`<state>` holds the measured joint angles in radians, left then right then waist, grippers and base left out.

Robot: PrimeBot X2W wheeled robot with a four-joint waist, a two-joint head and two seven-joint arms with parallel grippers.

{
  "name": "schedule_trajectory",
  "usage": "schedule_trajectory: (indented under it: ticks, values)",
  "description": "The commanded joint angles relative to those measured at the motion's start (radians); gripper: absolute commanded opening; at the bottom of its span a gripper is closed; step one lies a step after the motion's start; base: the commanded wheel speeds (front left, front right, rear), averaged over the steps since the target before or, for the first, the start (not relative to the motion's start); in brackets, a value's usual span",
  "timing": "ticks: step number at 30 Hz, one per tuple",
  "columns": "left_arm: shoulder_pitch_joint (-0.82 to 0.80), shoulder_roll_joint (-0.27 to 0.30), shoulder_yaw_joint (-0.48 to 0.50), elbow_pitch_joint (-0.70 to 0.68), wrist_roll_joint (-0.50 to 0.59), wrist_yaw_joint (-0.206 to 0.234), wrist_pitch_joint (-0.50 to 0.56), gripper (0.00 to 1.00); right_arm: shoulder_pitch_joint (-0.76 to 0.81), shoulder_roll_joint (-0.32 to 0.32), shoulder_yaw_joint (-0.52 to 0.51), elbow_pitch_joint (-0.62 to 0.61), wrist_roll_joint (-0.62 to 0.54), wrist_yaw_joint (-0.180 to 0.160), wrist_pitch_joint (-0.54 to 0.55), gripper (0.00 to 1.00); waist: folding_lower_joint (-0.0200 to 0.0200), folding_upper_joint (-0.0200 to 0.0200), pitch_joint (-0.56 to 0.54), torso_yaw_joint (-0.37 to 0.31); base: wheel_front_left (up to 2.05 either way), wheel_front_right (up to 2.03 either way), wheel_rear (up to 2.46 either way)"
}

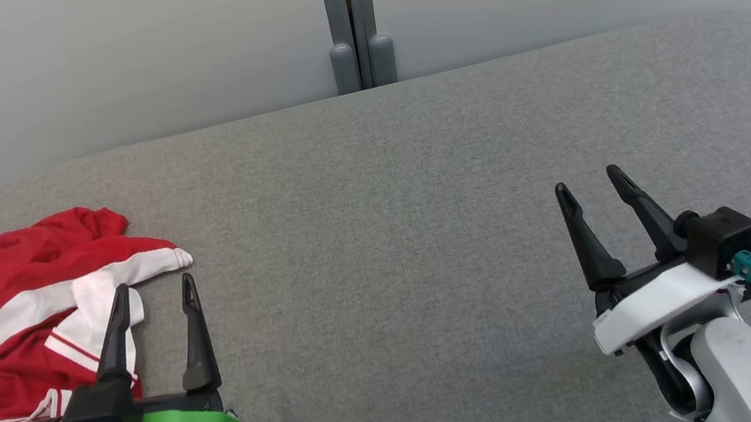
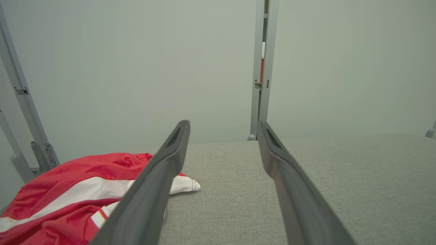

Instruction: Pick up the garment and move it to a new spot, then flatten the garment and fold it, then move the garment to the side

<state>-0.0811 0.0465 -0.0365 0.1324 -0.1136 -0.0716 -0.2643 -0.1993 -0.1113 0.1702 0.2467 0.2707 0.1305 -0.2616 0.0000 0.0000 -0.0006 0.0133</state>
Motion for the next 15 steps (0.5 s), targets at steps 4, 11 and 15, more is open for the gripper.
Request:
schedule_trajectory:
  ticks: [4,11,15]
  values:
    - [0.0,0.007,0.0,0.003,-0.007,0.002,0.0,1.0,-0.012,-0.003,0.001,0.005,0.005,0.0,-0.005,1.0,0.0,0.0,-0.001,-0.001,0.0,0.0,0.0]
    - [-0.003,0.007,0.002,0.008,-0.012,0.004,0.0,1.0,-0.012,0.0,-0.003,0.007,0.007,0.0,-0.005,1.0,0.0,0.0,-0.002,-0.002,0.0,0.0,0.0]
    - [-0.005,0.007,0.003,0.011,-0.014,0.005,0.0,1.0,-0.011,0.001,-0.002,0.008,0.008,0.0,-0.005,1.0,0.0,0.0,-0.002,-0.003,0.0,0.0,0.0]
